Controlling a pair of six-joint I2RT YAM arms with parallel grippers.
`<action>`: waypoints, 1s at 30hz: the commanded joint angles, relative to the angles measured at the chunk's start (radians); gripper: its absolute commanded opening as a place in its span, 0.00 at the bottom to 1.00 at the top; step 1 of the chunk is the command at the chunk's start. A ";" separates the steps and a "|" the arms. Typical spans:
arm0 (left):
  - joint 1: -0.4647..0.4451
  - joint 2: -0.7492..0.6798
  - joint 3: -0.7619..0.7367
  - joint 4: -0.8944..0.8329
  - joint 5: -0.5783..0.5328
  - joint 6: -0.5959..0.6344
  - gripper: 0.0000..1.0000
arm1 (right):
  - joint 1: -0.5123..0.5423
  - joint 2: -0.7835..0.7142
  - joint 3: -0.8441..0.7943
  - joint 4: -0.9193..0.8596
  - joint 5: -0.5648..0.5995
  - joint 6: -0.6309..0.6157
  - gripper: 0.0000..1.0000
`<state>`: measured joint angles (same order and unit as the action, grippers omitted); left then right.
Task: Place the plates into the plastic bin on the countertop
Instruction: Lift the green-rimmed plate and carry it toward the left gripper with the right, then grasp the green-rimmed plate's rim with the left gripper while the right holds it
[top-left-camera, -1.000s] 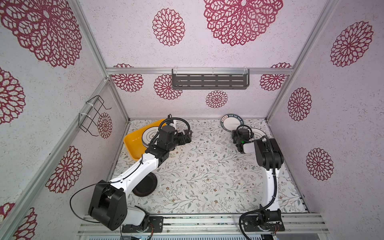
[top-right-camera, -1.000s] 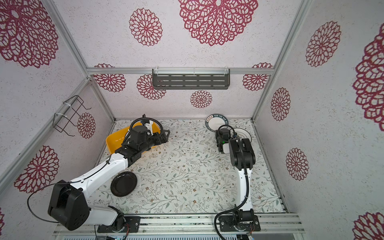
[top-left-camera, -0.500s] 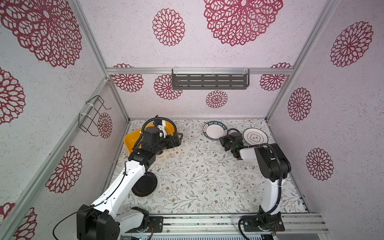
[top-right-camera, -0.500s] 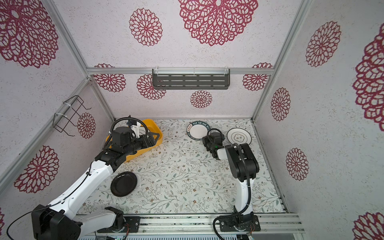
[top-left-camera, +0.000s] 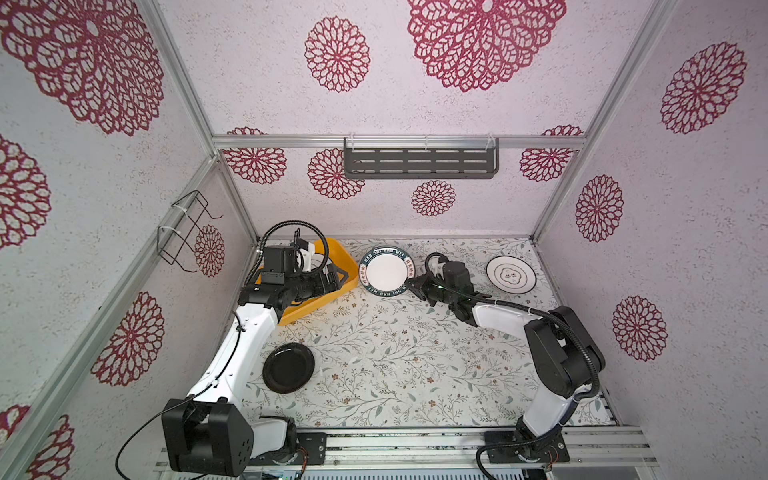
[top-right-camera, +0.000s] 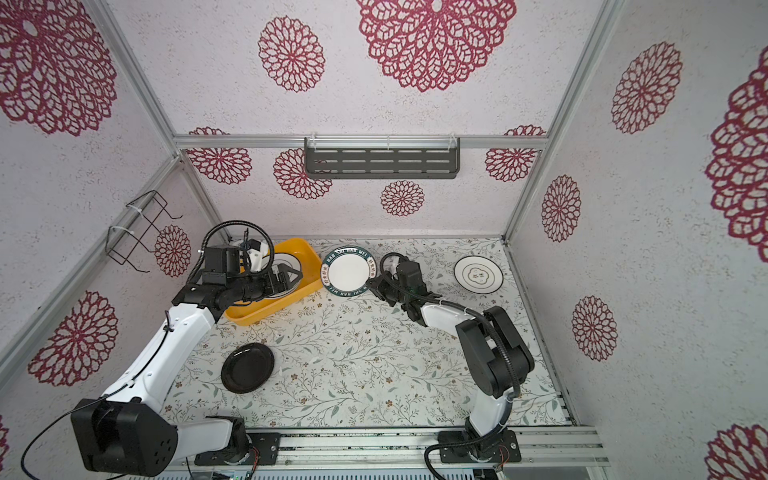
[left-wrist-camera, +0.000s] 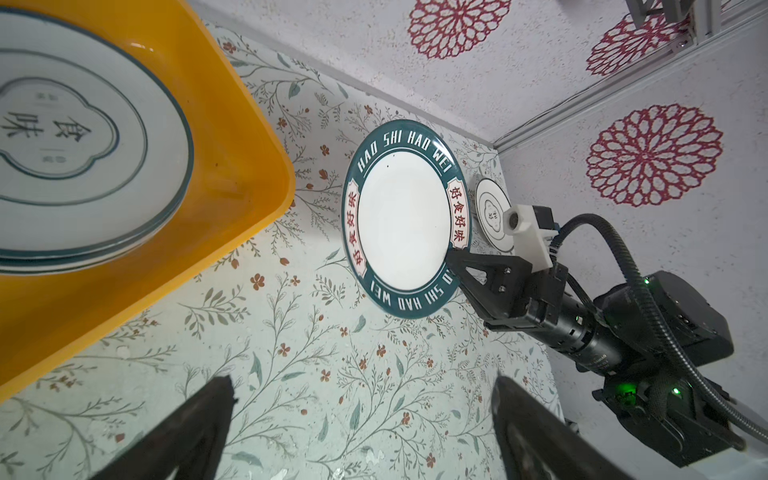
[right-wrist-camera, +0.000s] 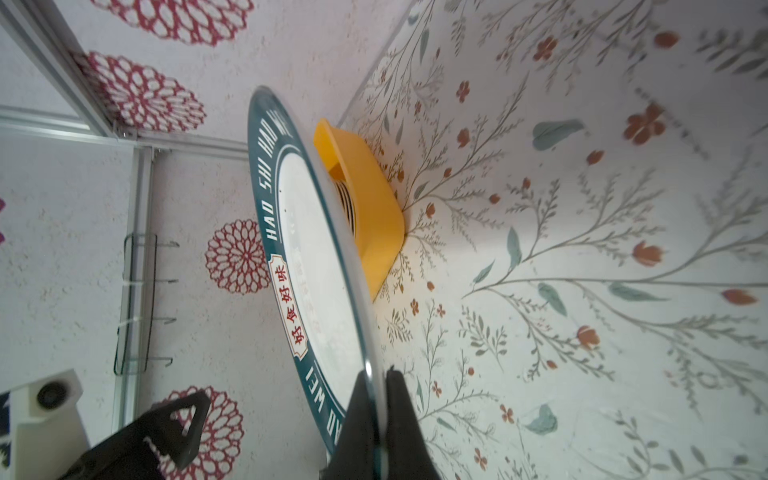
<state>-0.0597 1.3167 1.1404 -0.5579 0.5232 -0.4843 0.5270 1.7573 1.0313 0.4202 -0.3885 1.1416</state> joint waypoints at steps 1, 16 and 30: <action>0.038 0.016 -0.006 0.033 0.130 -0.008 0.98 | 0.031 -0.060 0.062 0.022 -0.081 -0.076 0.00; 0.098 0.090 -0.011 0.031 0.168 0.004 0.75 | 0.096 0.003 0.193 0.062 -0.288 -0.100 0.00; 0.098 0.090 -0.019 0.057 0.191 -0.011 0.14 | 0.102 0.006 0.188 0.079 -0.306 -0.092 0.00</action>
<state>0.0319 1.4021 1.1290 -0.5262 0.7010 -0.5068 0.6209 1.7859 1.1912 0.4000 -0.6666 1.0412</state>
